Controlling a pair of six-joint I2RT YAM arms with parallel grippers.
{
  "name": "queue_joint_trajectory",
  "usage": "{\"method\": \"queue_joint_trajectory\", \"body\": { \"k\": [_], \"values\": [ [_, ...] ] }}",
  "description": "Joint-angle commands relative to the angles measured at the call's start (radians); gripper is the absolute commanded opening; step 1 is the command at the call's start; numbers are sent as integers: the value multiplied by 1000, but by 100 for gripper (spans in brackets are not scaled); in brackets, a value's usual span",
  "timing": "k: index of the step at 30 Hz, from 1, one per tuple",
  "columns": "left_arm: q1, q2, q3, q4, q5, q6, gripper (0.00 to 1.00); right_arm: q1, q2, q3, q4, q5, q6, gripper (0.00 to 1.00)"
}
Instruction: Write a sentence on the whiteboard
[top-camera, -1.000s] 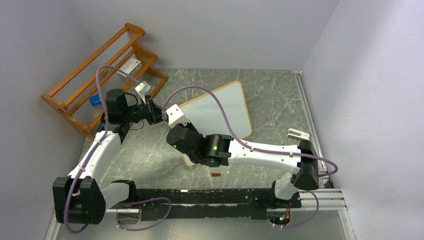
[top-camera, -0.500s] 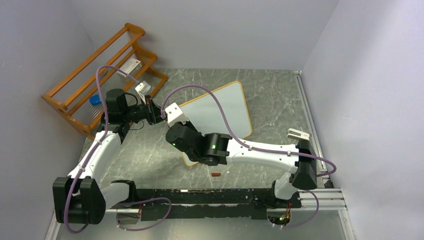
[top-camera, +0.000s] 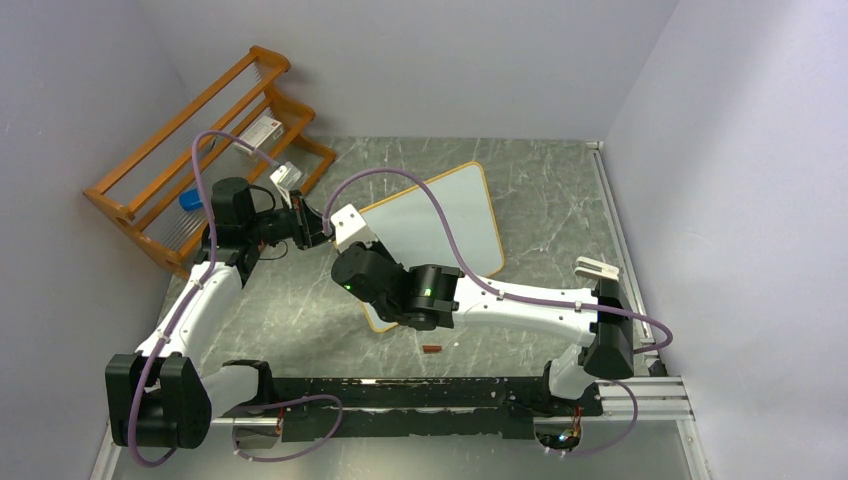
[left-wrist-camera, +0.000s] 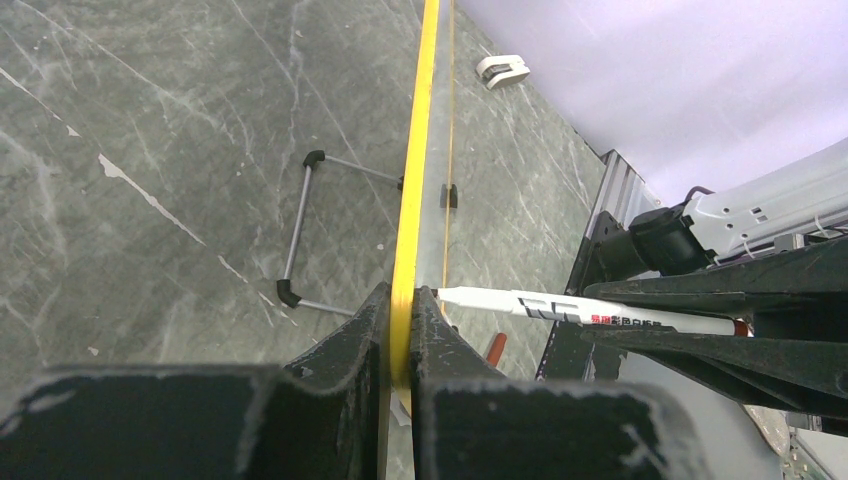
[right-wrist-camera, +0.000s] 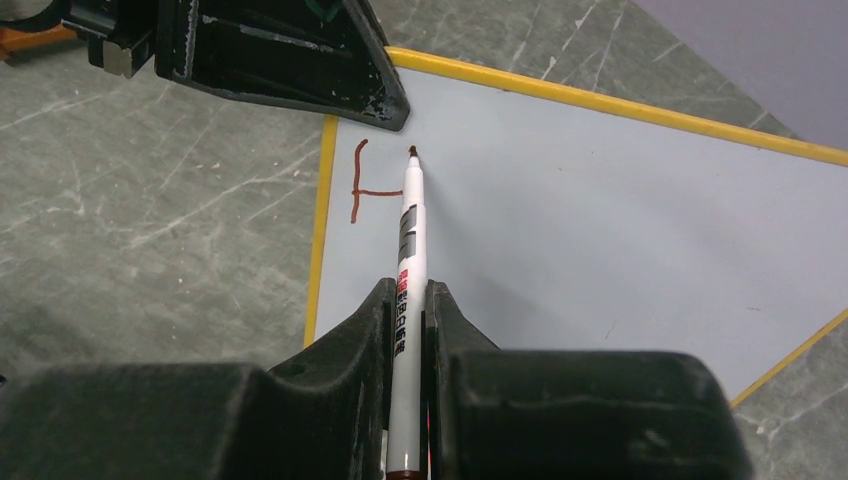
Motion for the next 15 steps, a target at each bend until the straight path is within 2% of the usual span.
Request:
{"method": "queue_joint_trajectory", "body": {
  "k": [1,15],
  "values": [
    [-4,13,-22,-28,1,25,5,-6,20,27,-43,-5,30,0],
    [-4,10,-23,-28,-2,24,5,-5,23,16,-112,-39,77,0]
  ]
}}
